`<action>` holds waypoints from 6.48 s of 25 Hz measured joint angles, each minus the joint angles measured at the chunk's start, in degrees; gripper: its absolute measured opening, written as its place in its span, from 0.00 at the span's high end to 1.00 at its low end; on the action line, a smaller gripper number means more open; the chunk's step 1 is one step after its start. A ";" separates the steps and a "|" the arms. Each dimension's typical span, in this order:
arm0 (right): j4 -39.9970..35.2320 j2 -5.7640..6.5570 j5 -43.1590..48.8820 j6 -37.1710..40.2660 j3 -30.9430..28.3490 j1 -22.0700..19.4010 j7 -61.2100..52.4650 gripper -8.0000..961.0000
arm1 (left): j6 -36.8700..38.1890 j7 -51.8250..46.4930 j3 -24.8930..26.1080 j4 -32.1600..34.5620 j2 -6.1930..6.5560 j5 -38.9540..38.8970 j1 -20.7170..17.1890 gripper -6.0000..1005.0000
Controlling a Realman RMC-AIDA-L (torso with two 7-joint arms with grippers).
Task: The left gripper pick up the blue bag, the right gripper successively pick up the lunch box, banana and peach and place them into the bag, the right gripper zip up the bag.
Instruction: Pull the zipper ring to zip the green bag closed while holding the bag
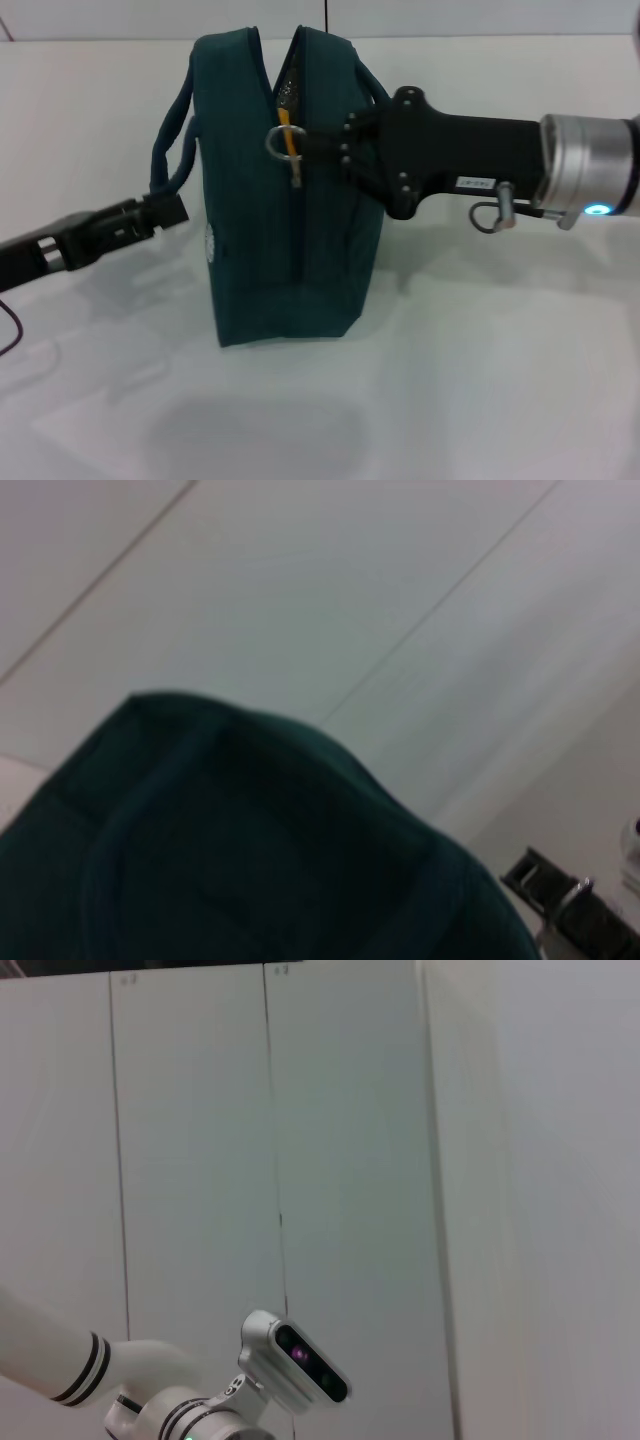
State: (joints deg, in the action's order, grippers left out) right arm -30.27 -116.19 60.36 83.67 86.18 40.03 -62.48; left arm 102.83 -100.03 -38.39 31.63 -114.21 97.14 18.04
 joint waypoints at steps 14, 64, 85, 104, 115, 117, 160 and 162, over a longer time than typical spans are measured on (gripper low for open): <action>0.07 0.00 -2.71 -1.69 3.21 1.01 0.59 0.99 | 0.09 -0.86 0.40 -0.51 -1.41 0.97 2.32 0.11; 1.33 0.18 -7.77 0.21 3.21 -1.18 -9.99 0.99 | -0.16 0.01 -0.62 -0.68 -4.32 0.00 3.70 0.94; 4.72 0.62 -7.98 0.51 1.67 -0.58 -18.23 0.99 | -0.09 3.18 -3.47 -1.40 -4.79 0.80 3.56 0.94; 5.04 0.68 -7.97 1.44 -1.16 -0.47 -19.52 0.99 | 0.33 3.18 -3.69 -2.97 -4.90 2.72 3.73 0.94; 5.14 0.70 -7.98 -0.70 -1.20 0.17 -19.52 0.99 | 1.46 3.58 -3.71 -3.07 -4.97 2.89 2.64 0.94; 5.14 0.70 -7.98 -0.79 -1.20 0.38 -19.52 0.99 | 1.47 3.59 -3.98 -3.07 -4.97 2.89 2.55 0.94; 7.28 0.30 -7.46 0.49 -0.73 -2.26 -19.49 0.99 | 2.45 4.11 -4.85 -3.06 -4.97 2.46 3.59 0.94; 7.33 0.27 -7.45 0.31 -0.70 -2.27 -19.48 0.99 | 2.44 4.14 -4.85 -3.06 -4.97 2.44 3.65 0.94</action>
State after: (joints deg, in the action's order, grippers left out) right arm -22.94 -115.92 52.91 83.98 85.49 37.76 -81.96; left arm 105.28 -95.89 -43.24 28.57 -119.18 99.58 21.69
